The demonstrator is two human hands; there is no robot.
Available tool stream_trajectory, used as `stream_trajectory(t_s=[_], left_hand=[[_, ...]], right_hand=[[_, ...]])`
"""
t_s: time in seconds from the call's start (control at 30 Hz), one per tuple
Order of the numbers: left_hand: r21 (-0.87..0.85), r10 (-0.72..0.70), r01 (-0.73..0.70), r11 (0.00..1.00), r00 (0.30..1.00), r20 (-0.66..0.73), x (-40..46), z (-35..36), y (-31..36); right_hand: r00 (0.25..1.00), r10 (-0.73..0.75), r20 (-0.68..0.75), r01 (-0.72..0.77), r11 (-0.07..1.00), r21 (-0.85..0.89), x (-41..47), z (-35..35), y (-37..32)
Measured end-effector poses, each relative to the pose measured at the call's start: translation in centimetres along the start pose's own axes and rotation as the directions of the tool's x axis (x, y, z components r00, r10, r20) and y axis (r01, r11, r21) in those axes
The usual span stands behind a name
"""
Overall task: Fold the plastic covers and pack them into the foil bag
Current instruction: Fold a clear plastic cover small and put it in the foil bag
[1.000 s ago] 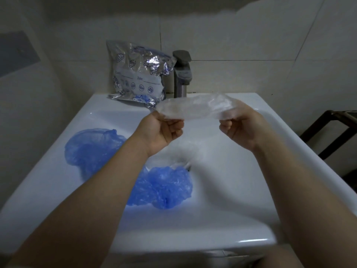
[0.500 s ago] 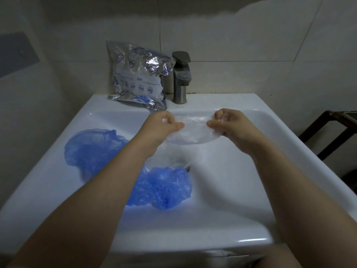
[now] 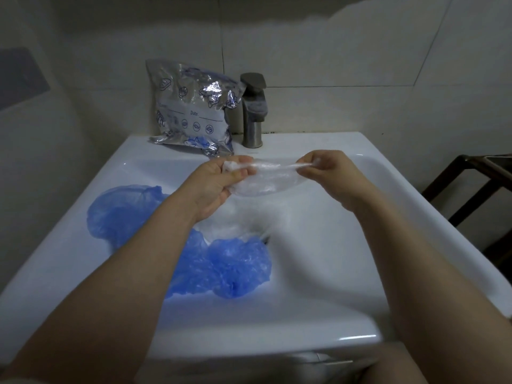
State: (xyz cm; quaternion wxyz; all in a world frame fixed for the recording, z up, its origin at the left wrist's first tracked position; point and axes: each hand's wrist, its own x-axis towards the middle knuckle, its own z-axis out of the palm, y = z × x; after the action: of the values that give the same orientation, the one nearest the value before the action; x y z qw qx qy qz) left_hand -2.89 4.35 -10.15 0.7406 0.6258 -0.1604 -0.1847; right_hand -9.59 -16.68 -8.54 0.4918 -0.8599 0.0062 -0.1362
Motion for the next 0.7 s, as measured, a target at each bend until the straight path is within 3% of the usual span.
stream_trajectory(t_s=[0.17, 0.27, 0.37, 0.47, 0.6, 0.7], left_hand=[[0.183, 0.057, -0.041, 0.982, 0.995, -0.083, 0.1, 0.6, -0.2], [0.140, 0.055, -0.037, 0.989, 0.990, -0.128, 0.2, 0.5, -0.3], [0.061, 0.058, -0.050, 0.997, 0.988, -0.143, 0.0, 0.4, 0.2], [0.037, 0.104, -0.101, 0.994, 0.989, -0.102, -0.2, 0.6, 0.7], [0.132, 0.164, -0.158, 0.979, 0.986, -0.039, -0.6, 1.4, 0.9], [0.298, 0.167, -0.142, 0.944, 0.984, -0.058, -0.6, 1.8, 0.4]], right_hand=[[1.000, 0.021, 0.017, -0.023, 0.992, 0.123, 0.1, -0.2, 0.7], [0.994, 0.078, 0.074, -0.088, 0.984, 0.152, 0.2, -0.2, 1.2], [0.974, 0.118, 0.193, -0.188, 0.896, 0.401, 0.2, -0.2, 1.5], [0.987, 0.101, 0.122, -0.153, 0.803, 0.577, 0.4, -0.2, 0.9], [0.991, 0.108, 0.077, -0.133, 0.806, 0.577, 0.3, 0.4, 0.3], [0.976, 0.218, 0.014, -0.193, 0.830, 0.524, 0.3, 1.4, -0.4]])
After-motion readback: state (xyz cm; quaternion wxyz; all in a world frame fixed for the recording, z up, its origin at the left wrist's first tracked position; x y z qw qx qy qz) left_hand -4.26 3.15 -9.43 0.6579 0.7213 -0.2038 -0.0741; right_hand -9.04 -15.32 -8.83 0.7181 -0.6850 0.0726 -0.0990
